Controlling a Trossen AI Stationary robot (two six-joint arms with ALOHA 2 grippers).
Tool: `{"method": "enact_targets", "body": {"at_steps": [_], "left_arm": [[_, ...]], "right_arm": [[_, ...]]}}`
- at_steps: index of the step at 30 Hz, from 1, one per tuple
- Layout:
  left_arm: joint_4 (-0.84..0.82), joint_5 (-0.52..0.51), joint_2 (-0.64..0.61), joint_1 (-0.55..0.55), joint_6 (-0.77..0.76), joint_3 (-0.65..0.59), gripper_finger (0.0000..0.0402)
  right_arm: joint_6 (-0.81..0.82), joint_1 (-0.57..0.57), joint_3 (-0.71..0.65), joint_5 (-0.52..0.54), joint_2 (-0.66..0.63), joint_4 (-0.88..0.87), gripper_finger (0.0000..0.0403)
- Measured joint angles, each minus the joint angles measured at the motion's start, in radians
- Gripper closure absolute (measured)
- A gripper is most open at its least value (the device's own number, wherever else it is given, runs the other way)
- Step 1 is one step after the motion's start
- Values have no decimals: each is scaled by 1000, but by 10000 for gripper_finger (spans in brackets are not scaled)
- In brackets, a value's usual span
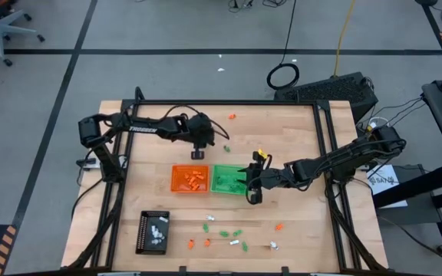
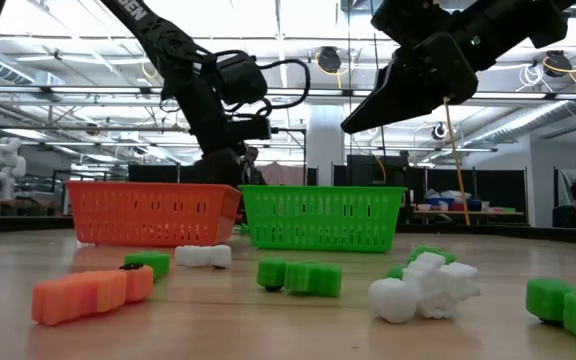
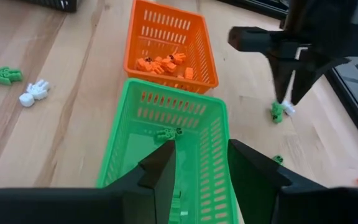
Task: Sort Halloween decoration
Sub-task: Put the green skeleton toy into the green bin
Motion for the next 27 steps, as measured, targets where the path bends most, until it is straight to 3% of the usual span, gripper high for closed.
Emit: {"method": "enact_targets", "body": {"at_steps": [10, 20, 27], "left_arm": [[0, 39, 31, 40, 65, 0, 309], [28, 37, 94, 63, 64, 0, 229], [34, 41, 137, 68, 70, 4, 226]], "right_arm": [[-15, 0, 0, 0, 0, 0, 273], [-15, 0, 0, 0, 0, 0, 273], [-7, 1, 0, -4, 0, 0, 273]]}}
